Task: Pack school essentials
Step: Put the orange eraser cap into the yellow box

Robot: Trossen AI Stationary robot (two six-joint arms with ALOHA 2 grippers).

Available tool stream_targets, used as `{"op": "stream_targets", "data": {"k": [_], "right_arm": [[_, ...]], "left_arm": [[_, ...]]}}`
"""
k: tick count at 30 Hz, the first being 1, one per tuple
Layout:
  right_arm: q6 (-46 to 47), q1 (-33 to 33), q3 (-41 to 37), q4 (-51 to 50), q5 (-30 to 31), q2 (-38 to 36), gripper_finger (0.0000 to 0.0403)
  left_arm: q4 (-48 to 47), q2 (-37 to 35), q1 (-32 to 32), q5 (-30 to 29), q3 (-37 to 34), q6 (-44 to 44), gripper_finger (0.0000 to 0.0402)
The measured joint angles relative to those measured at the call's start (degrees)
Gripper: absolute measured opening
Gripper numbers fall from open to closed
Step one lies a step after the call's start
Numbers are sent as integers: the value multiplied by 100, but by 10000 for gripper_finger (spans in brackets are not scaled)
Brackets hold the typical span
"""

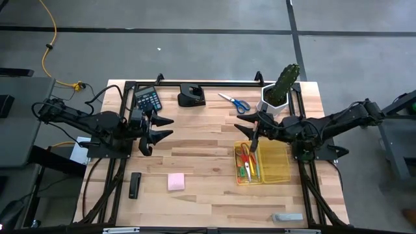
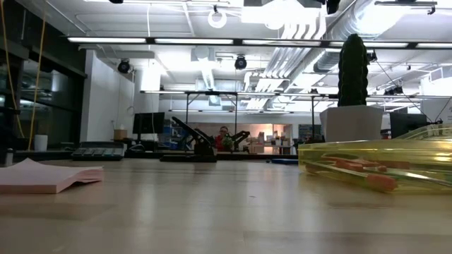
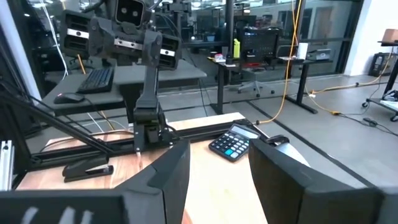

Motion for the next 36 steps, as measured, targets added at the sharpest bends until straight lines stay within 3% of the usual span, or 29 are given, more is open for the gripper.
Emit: {"op": "stream_targets", "data": {"k": [4,9,11,16,22,26,29,36], "right_arm": [[0,0,-2,4,-28,0,156],[27,2,-2,-46,-618,24,156],[324,4,-2,-225,-487,73,156],[2506,-160,-2,-1576,513,262,156],[5383,-511,-13,-4101,535,749,156],[6541,-766,-13,-5232,528,1250,156],[7237,-1053,-13,-5577,475,1745,151],[7965,-1644,-13,-5219,355,2861,142]], "left_arm": [[0,0,0,2,0,6,191],[-2,0,0,2,0,44,191],[-26,0,0,2,0,44,191],[-60,0,0,-1,0,44,191],[-63,0,0,-113,0,44,191],[-63,0,0,-153,0,46,191],[-63,0,0,-245,0,46,191],[-40,0,100,-242,0,44,191]]}}
